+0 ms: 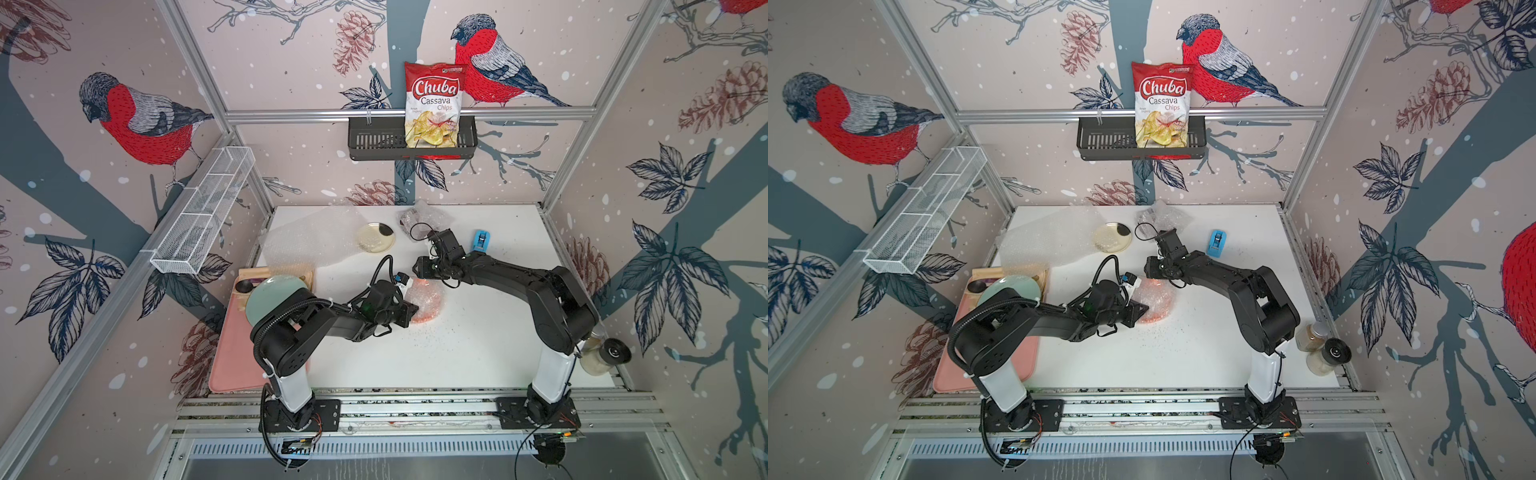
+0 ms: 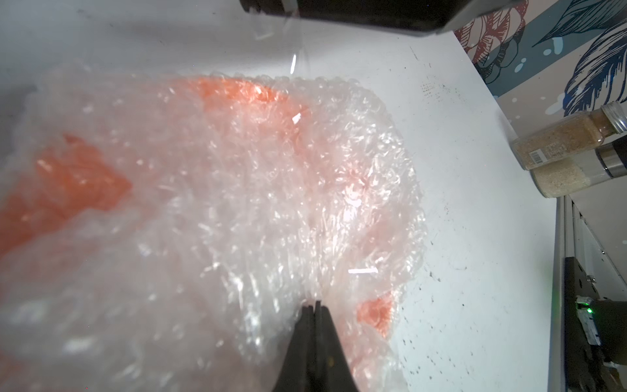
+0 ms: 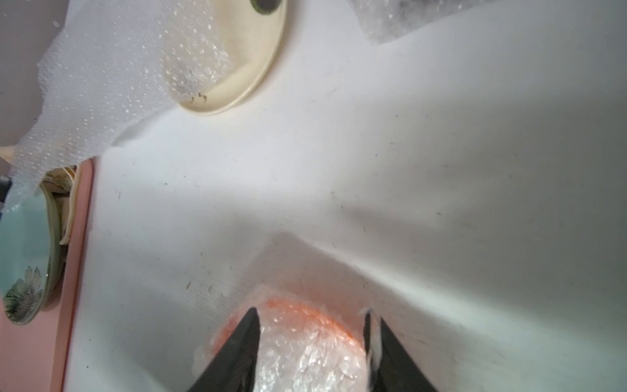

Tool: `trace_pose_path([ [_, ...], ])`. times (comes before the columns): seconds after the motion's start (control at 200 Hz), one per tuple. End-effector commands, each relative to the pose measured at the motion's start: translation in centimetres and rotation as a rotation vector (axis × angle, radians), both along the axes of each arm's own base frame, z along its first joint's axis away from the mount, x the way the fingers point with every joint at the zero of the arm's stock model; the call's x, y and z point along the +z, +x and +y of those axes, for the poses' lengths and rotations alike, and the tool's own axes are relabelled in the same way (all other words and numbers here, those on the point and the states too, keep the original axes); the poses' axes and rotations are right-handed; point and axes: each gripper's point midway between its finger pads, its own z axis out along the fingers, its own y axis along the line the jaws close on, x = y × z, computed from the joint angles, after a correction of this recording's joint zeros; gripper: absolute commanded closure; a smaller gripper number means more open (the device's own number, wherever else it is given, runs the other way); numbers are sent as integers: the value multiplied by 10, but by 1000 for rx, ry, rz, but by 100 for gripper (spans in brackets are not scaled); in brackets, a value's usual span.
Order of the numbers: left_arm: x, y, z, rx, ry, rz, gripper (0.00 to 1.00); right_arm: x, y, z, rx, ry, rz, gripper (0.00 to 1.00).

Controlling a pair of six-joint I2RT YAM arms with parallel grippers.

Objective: Wrap dinner plates in bubble wrap
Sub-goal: Stick the tape on the bubble wrap.

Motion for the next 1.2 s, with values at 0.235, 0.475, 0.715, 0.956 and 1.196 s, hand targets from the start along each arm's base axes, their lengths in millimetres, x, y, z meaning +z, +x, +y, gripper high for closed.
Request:
trace_pose_path([
  [0.235,-14,-7,7,1,46,41,100,51,-53,-21,30,96,-31,89],
  [0.475,-14,-8,9,1,53,39,100,104,-132,-40,189,215,-69,100],
  [0.715,-16,-11,11,-4,63,44,100,162,-200,-37,445,449,-153,100],
  [0.956,-12,-9,8,-4,54,34,100,122,-187,-14,537,418,-71,100],
  [1.196,-11,-11,8,-14,45,38,100,35,-105,4,377,135,11,100],
])
